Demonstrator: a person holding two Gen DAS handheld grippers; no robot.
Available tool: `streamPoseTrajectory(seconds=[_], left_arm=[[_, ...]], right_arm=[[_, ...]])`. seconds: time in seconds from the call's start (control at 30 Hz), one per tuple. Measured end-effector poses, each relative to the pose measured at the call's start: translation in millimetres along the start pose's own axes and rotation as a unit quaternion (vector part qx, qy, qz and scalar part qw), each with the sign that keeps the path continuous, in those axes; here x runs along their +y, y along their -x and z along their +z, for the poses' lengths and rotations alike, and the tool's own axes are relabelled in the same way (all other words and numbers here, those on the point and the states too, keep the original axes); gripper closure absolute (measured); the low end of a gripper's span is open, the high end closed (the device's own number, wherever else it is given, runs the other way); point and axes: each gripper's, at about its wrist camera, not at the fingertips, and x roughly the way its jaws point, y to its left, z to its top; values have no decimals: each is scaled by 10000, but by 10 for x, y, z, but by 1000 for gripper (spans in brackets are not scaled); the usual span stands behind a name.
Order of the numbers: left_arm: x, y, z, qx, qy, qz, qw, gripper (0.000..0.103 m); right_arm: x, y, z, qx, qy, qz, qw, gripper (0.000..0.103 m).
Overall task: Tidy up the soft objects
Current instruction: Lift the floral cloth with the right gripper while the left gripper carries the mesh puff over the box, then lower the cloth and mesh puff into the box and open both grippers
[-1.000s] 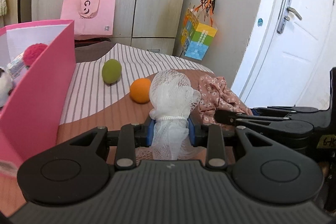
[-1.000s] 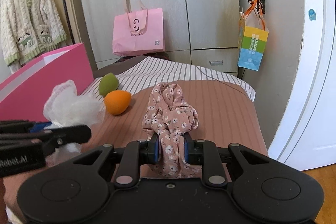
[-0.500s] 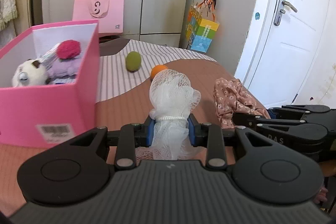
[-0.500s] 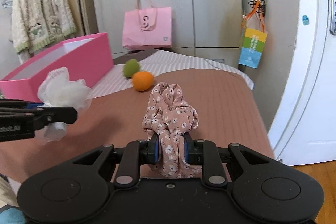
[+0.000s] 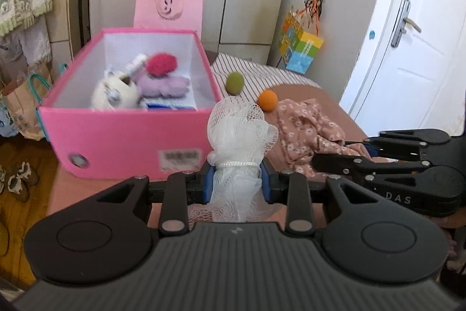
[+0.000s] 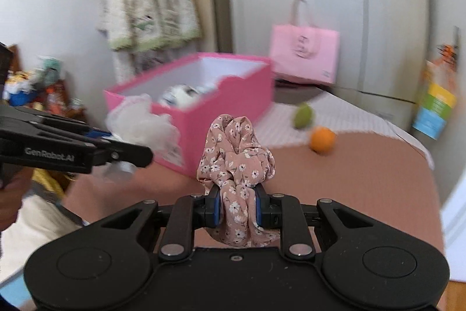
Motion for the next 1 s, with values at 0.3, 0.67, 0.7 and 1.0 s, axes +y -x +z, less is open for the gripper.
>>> streamPoseTrajectory(seconds=[0.3,0.67,0.7,1.0], left_arm=[[350,58,401,-587,-253,453,9969,72],[921,-650,874,-266,43,717,9971,72],[979,-727,935,-186,137,681,9974,72],[1216,-1271,1258,349,450,876,9945,72]], right_arm=[[348,-319,594,-459,268,363,9979,76],[284,-1082,1153,-533,360,730,9953,75],[285,-1160,1215,-490,449,683,9954,75],[183,-1995,1449,418,793,516,9946,75]])
